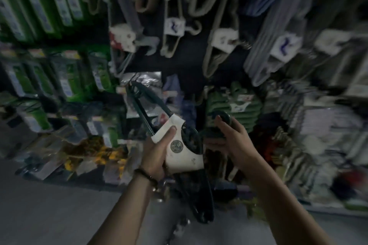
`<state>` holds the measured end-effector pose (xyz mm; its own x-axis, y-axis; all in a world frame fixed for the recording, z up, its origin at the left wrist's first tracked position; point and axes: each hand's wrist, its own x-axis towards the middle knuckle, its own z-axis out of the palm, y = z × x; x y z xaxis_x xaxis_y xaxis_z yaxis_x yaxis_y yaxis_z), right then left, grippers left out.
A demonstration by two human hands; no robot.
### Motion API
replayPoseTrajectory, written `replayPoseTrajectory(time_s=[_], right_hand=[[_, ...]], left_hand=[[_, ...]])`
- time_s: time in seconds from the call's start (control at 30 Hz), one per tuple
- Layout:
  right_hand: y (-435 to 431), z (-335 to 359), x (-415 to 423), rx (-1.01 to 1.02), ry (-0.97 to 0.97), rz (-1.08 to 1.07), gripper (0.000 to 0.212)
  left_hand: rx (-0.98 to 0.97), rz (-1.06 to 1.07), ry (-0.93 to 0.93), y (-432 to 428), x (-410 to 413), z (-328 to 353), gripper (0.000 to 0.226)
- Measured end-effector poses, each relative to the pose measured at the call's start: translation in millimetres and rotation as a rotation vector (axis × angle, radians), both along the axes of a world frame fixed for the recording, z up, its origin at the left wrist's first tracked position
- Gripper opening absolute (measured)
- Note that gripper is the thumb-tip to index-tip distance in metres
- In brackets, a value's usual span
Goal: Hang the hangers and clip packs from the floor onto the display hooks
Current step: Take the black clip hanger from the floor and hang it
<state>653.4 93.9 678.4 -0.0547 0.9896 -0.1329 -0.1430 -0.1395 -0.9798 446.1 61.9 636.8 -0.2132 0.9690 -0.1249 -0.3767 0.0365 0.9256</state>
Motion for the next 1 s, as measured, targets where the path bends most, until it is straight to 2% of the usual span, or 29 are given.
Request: replayPoseTrajectory(time_s=[0.07,0.1,0.2,0.23,0.3,0.37,0.43,0.57,0.67,0.77,0.8,0.9,0.93,1.0], right_hand=[[10.6,25.1,68.0,0.088,-0.073,0.006,0.024],[16.7,38.1,100.9,0.159,-0.173,-0.034,0.026],[36.4,82.4,187.9,0.495,-0.769,-0.315,0.051],[41.7,102.5,209.5,0.616,-0.919,-0.408,0.053],[55.0,144.5,241.6,0.774,-1.075,-0.441,0.049],[72.4,184.3,257.5,0.769,-1.127,-0.339,0.049],[95.5,215.7,271.1,0.679,-1.148,-0.282,0.049],[141.7,255.0,306.6,0.669,-1.205,-0.412,0.033],[171.9,282.3,332.5,0.717,-1.224,-0.509,0.030],[204.3,313.9,353.7,0.767,-1.315,-0.568,0.030],[215.2,325.6,360.6,0.773,-1.346,-0.588,0.030],[247.4,363.7,382.6,0.802,-1.373,-0.661,0.026],[256.1,377.1,389.2,0.816,-1.387,-0.684,0.025],[272.7,405.5,402.2,0.846,-1.416,-0.720,0.024]], left_hand=[[0.045,-0.034,0.044,20.2,57.7,30.8,0.033],[0.063,-0.050,0.058,31.0,85.9,46.6,0.035],[0.121,-0.082,0.125,70.9,164.8,84.2,0.030],[0.145,-0.104,0.158,83.5,189.4,95.7,0.031],[0.208,-0.161,0.218,105.3,236.4,119.9,0.039],[0.292,-0.218,0.277,125.5,276.6,142.5,0.046],[0.377,-0.250,0.309,147.6,313.4,162.2,0.042],[0.549,-0.270,0.386,198.3,370.7,197.1,0.035],[0.645,-0.305,0.472,235.1,396.7,227.6,0.051],[0.718,-0.353,0.473,279.0,414.8,257.6,0.068],[0.744,-0.365,0.476,293.1,421.8,268.8,0.067],[0.879,-0.414,0.480,324.6,442.4,308.6,0.040],[0.932,-0.423,0.473,334.3,449.4,322.1,0.041],[1.058,-0.325,0.542,353.7,461.5,347.3,0.060]])
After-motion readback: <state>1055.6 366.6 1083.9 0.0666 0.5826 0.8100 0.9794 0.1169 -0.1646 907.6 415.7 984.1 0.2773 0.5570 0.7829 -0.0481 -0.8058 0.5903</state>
